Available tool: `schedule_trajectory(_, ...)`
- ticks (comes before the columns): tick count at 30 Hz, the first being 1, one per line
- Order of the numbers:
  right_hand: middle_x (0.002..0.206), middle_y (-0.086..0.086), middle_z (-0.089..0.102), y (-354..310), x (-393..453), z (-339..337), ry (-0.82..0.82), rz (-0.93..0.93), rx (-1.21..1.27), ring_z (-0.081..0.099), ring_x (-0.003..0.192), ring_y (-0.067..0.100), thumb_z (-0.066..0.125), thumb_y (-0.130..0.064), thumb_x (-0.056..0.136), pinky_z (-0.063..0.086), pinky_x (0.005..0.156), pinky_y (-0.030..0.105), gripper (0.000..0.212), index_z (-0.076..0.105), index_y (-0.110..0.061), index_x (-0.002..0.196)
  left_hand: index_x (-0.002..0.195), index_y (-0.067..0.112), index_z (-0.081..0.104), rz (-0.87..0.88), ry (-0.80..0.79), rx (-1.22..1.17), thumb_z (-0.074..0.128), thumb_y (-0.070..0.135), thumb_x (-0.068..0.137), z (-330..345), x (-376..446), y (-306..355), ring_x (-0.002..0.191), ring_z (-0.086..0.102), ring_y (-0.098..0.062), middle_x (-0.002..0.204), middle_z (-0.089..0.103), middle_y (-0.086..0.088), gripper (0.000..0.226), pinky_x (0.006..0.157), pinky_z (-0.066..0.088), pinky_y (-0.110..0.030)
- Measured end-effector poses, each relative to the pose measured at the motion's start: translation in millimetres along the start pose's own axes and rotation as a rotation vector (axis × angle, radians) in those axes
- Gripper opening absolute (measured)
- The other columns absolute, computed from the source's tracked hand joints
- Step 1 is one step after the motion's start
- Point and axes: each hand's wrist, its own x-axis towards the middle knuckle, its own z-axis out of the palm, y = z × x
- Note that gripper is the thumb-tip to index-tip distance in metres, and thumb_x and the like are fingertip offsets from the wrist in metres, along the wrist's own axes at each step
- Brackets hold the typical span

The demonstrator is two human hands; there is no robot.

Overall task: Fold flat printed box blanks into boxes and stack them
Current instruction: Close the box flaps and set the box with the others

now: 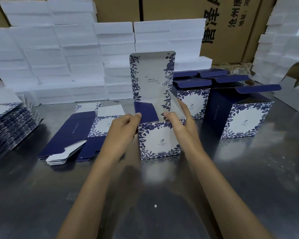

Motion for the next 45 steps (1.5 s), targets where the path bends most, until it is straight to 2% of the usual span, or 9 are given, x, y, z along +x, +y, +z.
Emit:
schedule_trajectory(7, 0.131, -0.019, 0.058, 1, 3, -5, 0.016, -0.052, 0.023, 0.055, 0.118, -0.005, 0.058, -0.032, 0.079, 0.047, 0.098, 0.023, 0.052, 0.056, -0.042, 0.13, 0.07, 0.015, 0.036, 0.092, -0.163, 0.545, 0.04, 0.026, 0.103, -14, 14, 21, 0.056, 0.038, -0.016, 0.062, 0.037, -0.002, 0.035, 0.053, 0.031, -0.027)
schedule_trajectory(11, 0.12, -0.045, 0.055, 2, 5, -8, -0.069, -0.045, 0.069, 0.053, 0.109, -0.022, 0.059, -0.024, 0.081, 0.045, 0.082, 0.008, 0.061, 0.051, -0.048, 0.137, 0.062, 0.018, 0.04, -0.057, -0.277, 0.497, 0.047, 0.028, 0.1, -22, 28, 31, 0.04, 0.036, -0.012, 0.05, 0.041, 0.007, 0.039, 0.053, 0.046, -0.025)
schedule_trajectory(16, 0.138, -0.027, 0.055, 3, 4, -7, -0.107, -0.037, 0.091, 0.053, 0.119, -0.013, 0.058, -0.029, 0.077, 0.045, 0.096, 0.018, 0.065, 0.05, -0.048, 0.139, 0.067, 0.015, 0.043, -0.061, -0.24, 0.563, 0.048, 0.032, 0.102, -19, 47, 38, 0.042, 0.038, -0.015, 0.055, 0.043, 0.002, 0.04, 0.052, 0.043, -0.025)
schedule_trajectory(20, 0.134, -0.029, 0.057, 2, 2, -8, -0.101, -0.029, 0.089, 0.055, 0.112, -0.015, 0.058, -0.029, 0.076, 0.045, 0.085, 0.01, 0.065, 0.051, -0.049, 0.137, 0.066, 0.015, 0.037, -0.032, -0.253, 0.607, 0.046, 0.024, 0.102, -16, 51, 34, 0.045, 0.039, -0.017, 0.055, 0.039, 0.001, 0.038, 0.057, 0.042, -0.027)
schedule_trajectory(25, 0.138, -0.019, 0.058, 0, 0, -7, -0.105, -0.036, 0.114, 0.057, 0.121, -0.002, 0.057, -0.025, 0.077, 0.049, 0.099, 0.024, 0.062, 0.054, -0.042, 0.136, 0.064, 0.015, 0.039, -0.238, -0.279, 0.483, 0.048, 0.04, 0.102, -21, 58, 37, 0.03, 0.029, -0.011, 0.036, 0.034, 0.008, 0.047, 0.052, 0.041, -0.026)
schedule_trajectory(32, 0.121, -0.025, 0.066, 2, 2, -7, -0.07, -0.052, 0.112, 0.061, 0.104, -0.012, 0.06, -0.03, 0.078, 0.046, 0.079, 0.005, 0.053, 0.061, -0.042, 0.129, 0.073, 0.015, 0.045, -0.065, -0.041, 0.254, 0.049, 0.032, 0.096, -3, 47, 8, 0.055, 0.039, -0.019, 0.062, 0.04, -0.006, 0.029, 0.048, 0.042, -0.024)
schedule_trajectory(37, 0.136, -0.024, 0.06, -1, 5, -8, -0.143, 0.026, 0.178, 0.054, 0.127, -0.005, 0.067, -0.067, 0.075, 0.039, 0.114, 0.034, 0.062, 0.059, -0.047, 0.133, 0.097, 0.026, 0.055, 0.052, 0.137, -0.054, 0.058, 0.015, 0.094, 8, 40, 0, 0.084, 0.059, -0.015, 0.1, 0.059, 0.002, 0.012, 0.069, 0.05, -0.023)
schedule_trajectory(40, 0.143, -0.013, 0.059, -2, 13, -11, -0.189, 0.13, 0.327, 0.05, 0.137, 0.011, 0.064, -0.052, 0.082, 0.031, 0.121, 0.045, 0.056, 0.062, -0.037, 0.136, 0.1, 0.031, 0.066, 0.042, 0.145, -0.267, 0.058, 0.013, 0.096, 14, 34, -6, 0.096, 0.065, -0.013, 0.111, 0.066, 0.003, 0.02, 0.075, 0.052, -0.022)
schedule_trajectory(45, 0.117, -0.019, 0.068, -4, 12, -23, -0.186, 0.169, 0.207, 0.068, 0.102, -0.004, 0.069, -0.02, 0.092, 0.053, 0.081, 0.014, 0.038, 0.065, -0.031, 0.128, 0.114, 0.028, 0.068, -0.025, 0.058, -0.511, 0.061, 0.017, 0.094, 14, 24, -12, 0.101, 0.069, -0.018, 0.115, 0.07, -0.001, 0.024, 0.079, 0.054, -0.03)
